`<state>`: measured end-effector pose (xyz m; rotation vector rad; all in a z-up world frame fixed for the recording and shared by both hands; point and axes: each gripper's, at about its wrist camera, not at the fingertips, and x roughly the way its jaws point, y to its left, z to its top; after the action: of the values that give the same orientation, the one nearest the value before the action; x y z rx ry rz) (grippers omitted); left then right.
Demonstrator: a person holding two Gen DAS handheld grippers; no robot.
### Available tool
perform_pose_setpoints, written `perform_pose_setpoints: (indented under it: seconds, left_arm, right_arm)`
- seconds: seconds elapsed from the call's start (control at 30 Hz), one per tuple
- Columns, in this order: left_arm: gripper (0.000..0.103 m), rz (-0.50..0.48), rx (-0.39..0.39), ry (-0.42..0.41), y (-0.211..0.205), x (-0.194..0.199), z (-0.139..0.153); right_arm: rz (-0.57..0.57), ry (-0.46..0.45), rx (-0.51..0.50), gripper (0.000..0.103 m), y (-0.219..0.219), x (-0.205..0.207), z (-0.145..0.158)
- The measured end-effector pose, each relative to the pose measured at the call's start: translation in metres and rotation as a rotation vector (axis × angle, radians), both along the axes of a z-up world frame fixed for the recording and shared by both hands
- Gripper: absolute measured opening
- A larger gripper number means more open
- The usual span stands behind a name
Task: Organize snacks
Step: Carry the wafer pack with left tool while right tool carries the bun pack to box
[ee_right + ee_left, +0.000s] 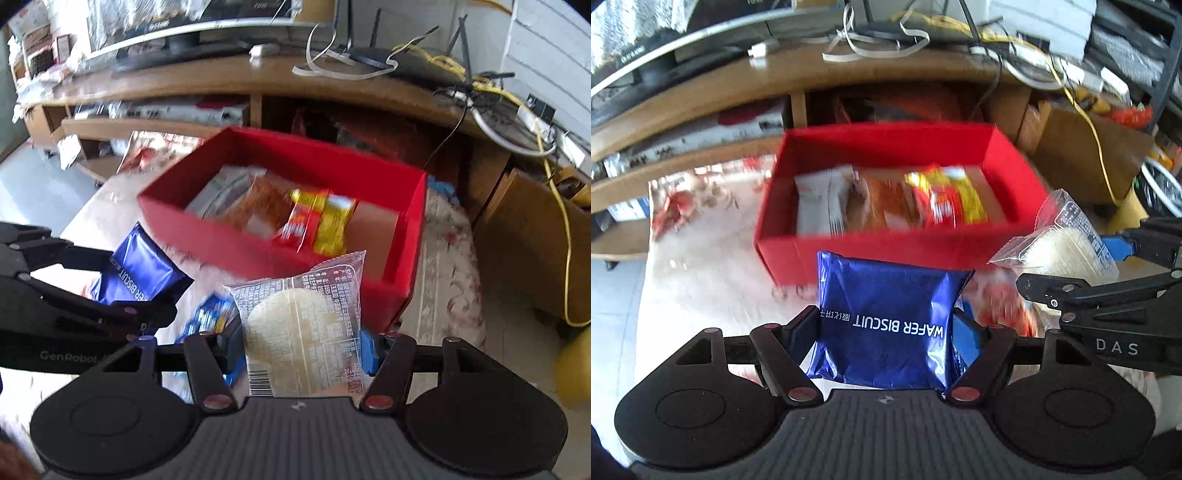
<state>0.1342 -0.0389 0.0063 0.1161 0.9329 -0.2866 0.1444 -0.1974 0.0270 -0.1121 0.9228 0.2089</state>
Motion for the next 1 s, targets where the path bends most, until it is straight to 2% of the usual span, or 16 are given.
perform_pose_setpoints:
  seconds: [0.23, 0.5, 0.63, 1.0]
  left_arm:
    - [0.079, 0.036, -0.04, -0.083, -0.007, 0.032, 0.025]
    - [0.079, 0.064, -0.025, -0.141, -0.015, 0.067, 0.033]
    - [0.079, 0.078, 0.0, -0.151, -0.019, 0.079, 0.029]
    - [0.079, 0.099, 0.062, -0.12, -0.025, 0.108, 0.006]
  right_arm:
    - [-0.063, -0.084, 0.023, 0.057, -0.008, 0.035, 0.024]
    - [-0.095, -0.119, -0.008, 0.057, -0.007, 0.073, 0.025]
    - [-0.098, -0.132, -0.051, 0.057, -0.003, 0.085, 0.022]
    - [-0.118, -0.086, -0.078, 0.057, -0.002, 0.118, -0.006]
